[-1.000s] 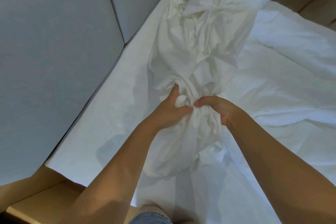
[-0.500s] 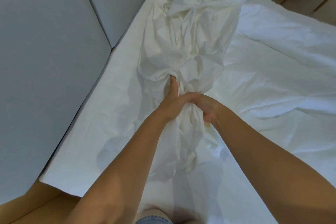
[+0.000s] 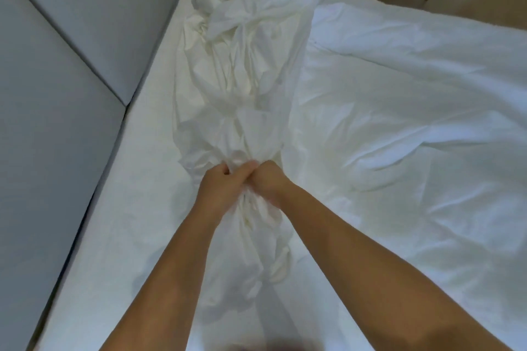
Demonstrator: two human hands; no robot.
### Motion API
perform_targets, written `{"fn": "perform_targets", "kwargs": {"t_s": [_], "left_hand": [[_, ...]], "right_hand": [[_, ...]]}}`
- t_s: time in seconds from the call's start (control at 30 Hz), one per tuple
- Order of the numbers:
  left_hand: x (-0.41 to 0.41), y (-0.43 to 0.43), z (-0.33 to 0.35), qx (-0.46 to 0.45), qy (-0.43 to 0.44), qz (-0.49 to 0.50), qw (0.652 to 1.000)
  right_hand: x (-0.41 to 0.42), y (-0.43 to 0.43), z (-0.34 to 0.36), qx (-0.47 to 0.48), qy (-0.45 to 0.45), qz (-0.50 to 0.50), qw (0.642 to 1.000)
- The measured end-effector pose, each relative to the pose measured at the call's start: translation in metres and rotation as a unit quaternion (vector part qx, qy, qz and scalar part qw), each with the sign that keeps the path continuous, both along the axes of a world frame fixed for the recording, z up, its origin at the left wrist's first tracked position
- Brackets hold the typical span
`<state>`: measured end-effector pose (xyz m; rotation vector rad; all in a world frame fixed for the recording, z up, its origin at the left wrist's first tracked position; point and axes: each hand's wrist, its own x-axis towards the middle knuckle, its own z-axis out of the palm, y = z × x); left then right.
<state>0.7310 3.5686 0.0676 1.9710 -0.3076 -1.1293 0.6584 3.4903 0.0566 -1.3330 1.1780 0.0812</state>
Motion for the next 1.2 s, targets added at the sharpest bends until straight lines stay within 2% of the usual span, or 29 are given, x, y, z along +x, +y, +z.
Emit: {"fn": "perform_targets", "kwargs": {"t_s": [0.03, 0.1, 0.2, 0.3, 0.4, 0.53, 0.67, 0.83, 0.9, 0.93, 0.97, 1.03, 1.1, 1.17, 1.2], "left_hand": [[-0.001, -0.007, -0.002, 0.003, 0.053, -0.003, 0.999], [-0.007, -0.023, -0.009, 0.017, 0.104, -0.014, 0.994], [-0.021, -0.046, -0.016, -0.003, 0.111, -0.004, 0.994], [-0.034, -0.064, -0.021, -0.033, 0.098, -0.033, 0.994], [-0.036, -0.068, -0.028, -0.038, 0.078, -0.033, 0.996], [-0.037, -0.063, -0.042, 0.007, 0.025, -0.058, 0.998], [-0.067, -0.064, -0.059, 0.054, 0.019, -0.154, 0.986], [-0.096, -0.079, -0.08, 0.076, 0.026, -0.127, 0.989], [-0.103, -0.083, -0.086, 0.074, 0.024, -0.128, 0.989], [-0.106, -0.084, -0.089, 0.08, 0.016, -0.131, 0.988], [-0.109, -0.086, -0.092, 0.09, 0.008, -0.135, 0.987], [-0.115, -0.089, -0.096, 0.115, -0.006, -0.14, 0.983], [-0.118, -0.091, -0.103, 0.127, -0.014, -0.142, 0.982], [-0.117, -0.091, -0.113, 0.124, -0.025, -0.144, 0.981], [-0.117, -0.089, -0.119, 0.118, -0.031, -0.152, 0.981]], "right_hand": [[-0.001, 0.003, -0.002, -0.027, 0.008, 0.004, 1.0], [-0.007, 0.007, -0.005, -0.092, 0.034, 0.026, 0.995], [-0.021, 0.008, -0.007, -0.163, 0.05, -0.001, 0.985], [-0.038, 0.009, -0.015, -0.199, 0.016, -0.08, 0.977], [-0.044, 0.02, -0.029, -0.166, -0.049, -0.123, 0.977], [-0.056, 0.031, -0.048, -0.122, -0.114, -0.103, 0.981], [-0.087, 0.027, -0.07, -0.144, -0.097, -0.095, 0.98], [-0.145, 0.023, -0.097, -0.124, -0.1, -0.058, 0.986], [-0.174, 0.013, -0.11, -0.131, -0.126, -0.161, 0.97], [-0.187, 0.006, -0.121, -0.178, -0.1, -0.208, 0.956], [-0.199, -0.002, -0.132, -0.237, -0.034, -0.208, 0.948], [-0.218, -0.015, -0.154, -0.306, 0.141, -0.062, 0.939], [-0.24, -0.022, -0.175, -0.302, 0.307, 0.107, 0.896], [-0.256, -0.025, -0.189, -0.312, 0.402, 0.167, 0.844], [-0.26, -0.028, -0.193, -0.329, 0.42, 0.177, 0.827]]}}
